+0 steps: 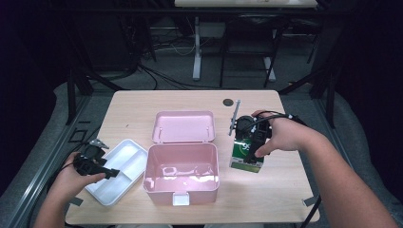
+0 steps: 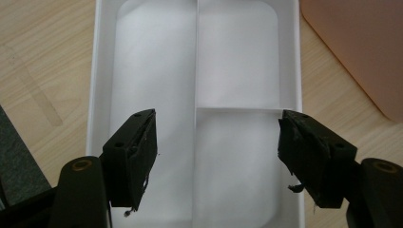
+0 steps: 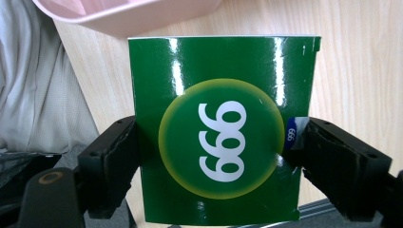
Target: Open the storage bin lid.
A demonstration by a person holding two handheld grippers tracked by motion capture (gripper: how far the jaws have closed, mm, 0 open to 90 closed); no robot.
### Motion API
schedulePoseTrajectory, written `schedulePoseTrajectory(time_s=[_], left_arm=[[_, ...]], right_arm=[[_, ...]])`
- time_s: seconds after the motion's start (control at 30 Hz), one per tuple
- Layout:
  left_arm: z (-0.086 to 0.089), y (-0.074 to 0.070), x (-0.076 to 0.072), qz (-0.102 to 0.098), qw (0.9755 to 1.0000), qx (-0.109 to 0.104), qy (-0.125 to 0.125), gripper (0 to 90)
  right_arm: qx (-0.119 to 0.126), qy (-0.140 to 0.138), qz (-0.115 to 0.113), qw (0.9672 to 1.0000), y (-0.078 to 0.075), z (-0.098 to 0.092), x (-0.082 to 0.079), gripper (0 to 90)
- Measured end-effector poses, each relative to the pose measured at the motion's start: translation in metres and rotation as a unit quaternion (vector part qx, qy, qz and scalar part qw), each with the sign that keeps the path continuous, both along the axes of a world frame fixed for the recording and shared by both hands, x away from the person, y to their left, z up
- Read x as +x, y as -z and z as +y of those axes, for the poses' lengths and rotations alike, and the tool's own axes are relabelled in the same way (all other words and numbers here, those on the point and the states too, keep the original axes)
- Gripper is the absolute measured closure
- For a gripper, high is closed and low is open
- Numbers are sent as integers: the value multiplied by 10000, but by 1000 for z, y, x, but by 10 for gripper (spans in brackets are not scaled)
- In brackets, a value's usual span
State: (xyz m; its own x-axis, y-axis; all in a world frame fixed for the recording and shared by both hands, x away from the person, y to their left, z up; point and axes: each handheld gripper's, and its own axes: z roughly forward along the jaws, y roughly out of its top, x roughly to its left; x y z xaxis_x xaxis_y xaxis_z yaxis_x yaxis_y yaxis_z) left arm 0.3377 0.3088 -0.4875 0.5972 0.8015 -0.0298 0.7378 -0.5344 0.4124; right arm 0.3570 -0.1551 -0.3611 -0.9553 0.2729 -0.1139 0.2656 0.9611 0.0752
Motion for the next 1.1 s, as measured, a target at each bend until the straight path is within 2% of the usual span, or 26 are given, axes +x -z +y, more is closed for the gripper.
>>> schedulePoseTrajectory(time_s=[0.43,0.6,1.1], left_arm=[[1,-1,-1,-28,10000,-39,10,297],[1,-2,-1,-18,10000,-47,5,298],[2,-2,0,-28,10000,-71,16,299]], right_arm=[[-4,-350,-34,9994,-15,34,-3,161],[82,-508,-21,9987,-21,49,-3,161],[41,-864,25,9962,-21,89,-1,161]])
